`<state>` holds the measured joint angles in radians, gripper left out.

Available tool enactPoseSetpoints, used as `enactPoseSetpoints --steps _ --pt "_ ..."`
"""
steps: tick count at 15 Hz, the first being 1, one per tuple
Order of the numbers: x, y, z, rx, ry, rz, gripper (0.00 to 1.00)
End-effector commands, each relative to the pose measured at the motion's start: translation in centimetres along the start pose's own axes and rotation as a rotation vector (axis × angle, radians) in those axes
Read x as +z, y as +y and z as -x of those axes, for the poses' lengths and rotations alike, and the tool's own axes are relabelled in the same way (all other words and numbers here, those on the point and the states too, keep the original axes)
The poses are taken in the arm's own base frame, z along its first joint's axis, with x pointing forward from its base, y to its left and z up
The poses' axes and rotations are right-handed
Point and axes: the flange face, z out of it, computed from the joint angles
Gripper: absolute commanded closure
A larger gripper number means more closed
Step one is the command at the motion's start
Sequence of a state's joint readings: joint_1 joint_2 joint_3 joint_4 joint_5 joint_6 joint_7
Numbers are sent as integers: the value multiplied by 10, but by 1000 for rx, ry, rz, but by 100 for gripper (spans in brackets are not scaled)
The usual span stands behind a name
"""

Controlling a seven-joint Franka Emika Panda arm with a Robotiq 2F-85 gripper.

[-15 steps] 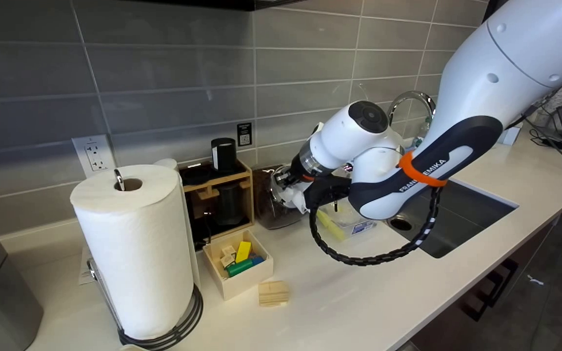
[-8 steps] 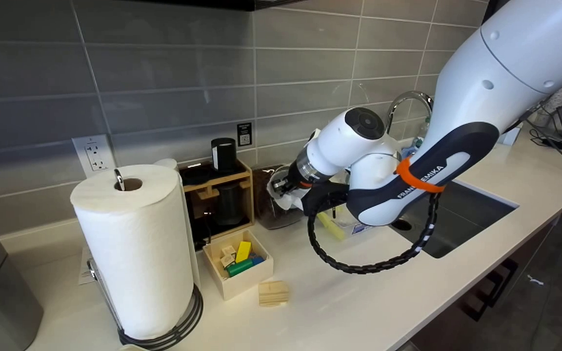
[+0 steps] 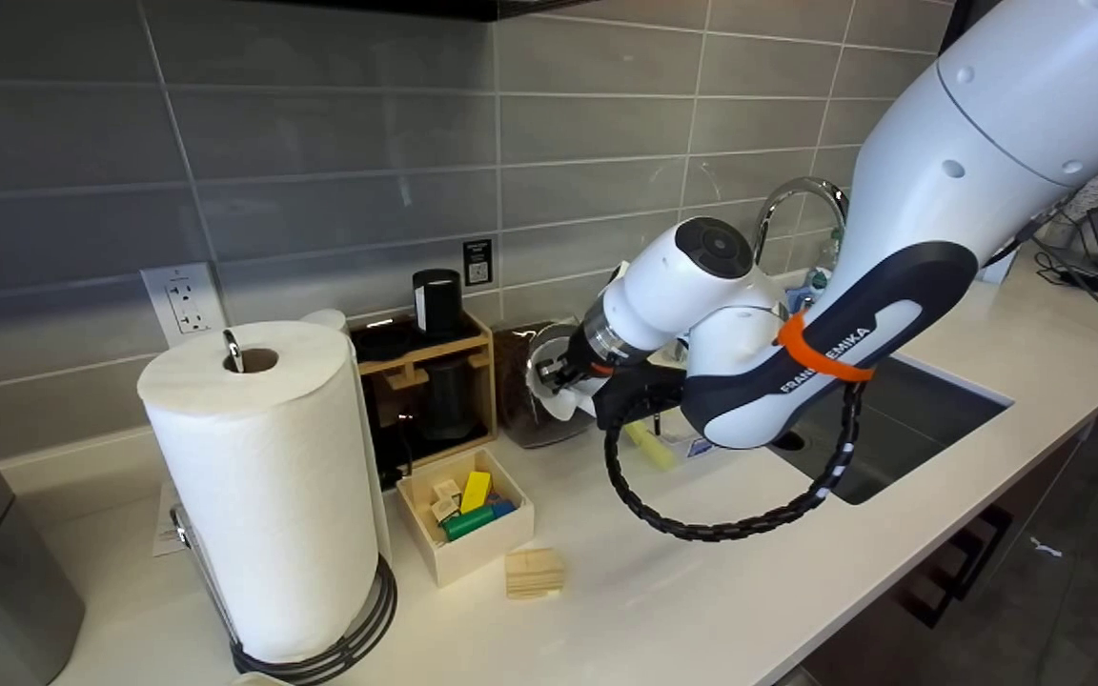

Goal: Wipe the silver lid with the paper towel

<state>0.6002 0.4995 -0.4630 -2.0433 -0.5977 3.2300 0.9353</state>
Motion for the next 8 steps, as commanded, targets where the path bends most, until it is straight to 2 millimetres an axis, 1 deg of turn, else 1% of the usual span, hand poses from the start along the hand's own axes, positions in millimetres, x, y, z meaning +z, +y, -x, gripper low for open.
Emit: enactPoseSetpoints --steps 1,5,8 --pt "5 21 12 72 -63 68 100" --pt "6 39 15 132 -90 133 100" --pt "7 51 11 164 -82 182 100"
